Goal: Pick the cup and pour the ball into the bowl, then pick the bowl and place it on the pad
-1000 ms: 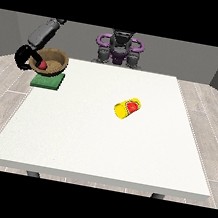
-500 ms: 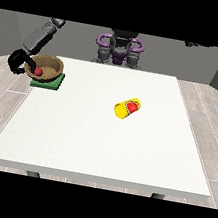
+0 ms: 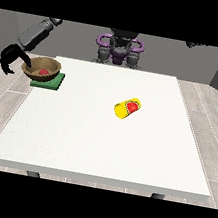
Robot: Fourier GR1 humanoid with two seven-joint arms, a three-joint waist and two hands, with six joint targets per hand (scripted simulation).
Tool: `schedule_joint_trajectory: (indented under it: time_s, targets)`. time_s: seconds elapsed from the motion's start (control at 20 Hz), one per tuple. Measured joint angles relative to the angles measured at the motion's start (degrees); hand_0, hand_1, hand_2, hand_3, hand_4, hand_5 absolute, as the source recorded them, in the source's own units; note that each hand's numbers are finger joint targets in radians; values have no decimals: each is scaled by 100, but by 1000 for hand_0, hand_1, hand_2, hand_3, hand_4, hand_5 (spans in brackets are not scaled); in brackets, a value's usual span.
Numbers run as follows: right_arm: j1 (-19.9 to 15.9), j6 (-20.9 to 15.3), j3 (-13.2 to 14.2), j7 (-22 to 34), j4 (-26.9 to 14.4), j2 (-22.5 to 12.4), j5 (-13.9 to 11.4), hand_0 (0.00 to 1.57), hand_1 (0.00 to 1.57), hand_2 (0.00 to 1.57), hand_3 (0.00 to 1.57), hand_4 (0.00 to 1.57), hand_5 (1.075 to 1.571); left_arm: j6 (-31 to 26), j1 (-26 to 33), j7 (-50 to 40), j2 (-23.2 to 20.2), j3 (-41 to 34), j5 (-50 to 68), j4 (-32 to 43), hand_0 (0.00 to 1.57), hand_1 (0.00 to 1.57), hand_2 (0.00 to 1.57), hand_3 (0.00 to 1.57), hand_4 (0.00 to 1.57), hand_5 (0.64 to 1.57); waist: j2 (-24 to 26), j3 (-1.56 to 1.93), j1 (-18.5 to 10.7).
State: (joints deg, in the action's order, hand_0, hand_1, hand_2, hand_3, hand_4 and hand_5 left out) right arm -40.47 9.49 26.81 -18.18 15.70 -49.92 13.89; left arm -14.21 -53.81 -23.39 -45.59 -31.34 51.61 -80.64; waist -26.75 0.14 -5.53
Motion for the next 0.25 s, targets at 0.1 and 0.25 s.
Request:
schedule_joint_trajectory:
  time_s: [0.1,0.25]
  targets:
    - [-46,131,30,79,2,-82,43,393,393,0,111,0,1397,2,96,-7,6,-24,45,-13,0,0,0,0,0,1566,67,-1,70]
    - [-254,462,69,457,51,-306,140,379,379,120,409,315,1374,-9,252,-7,105,45,34,70,0,0,0,0,0,1566,317,-7,122]
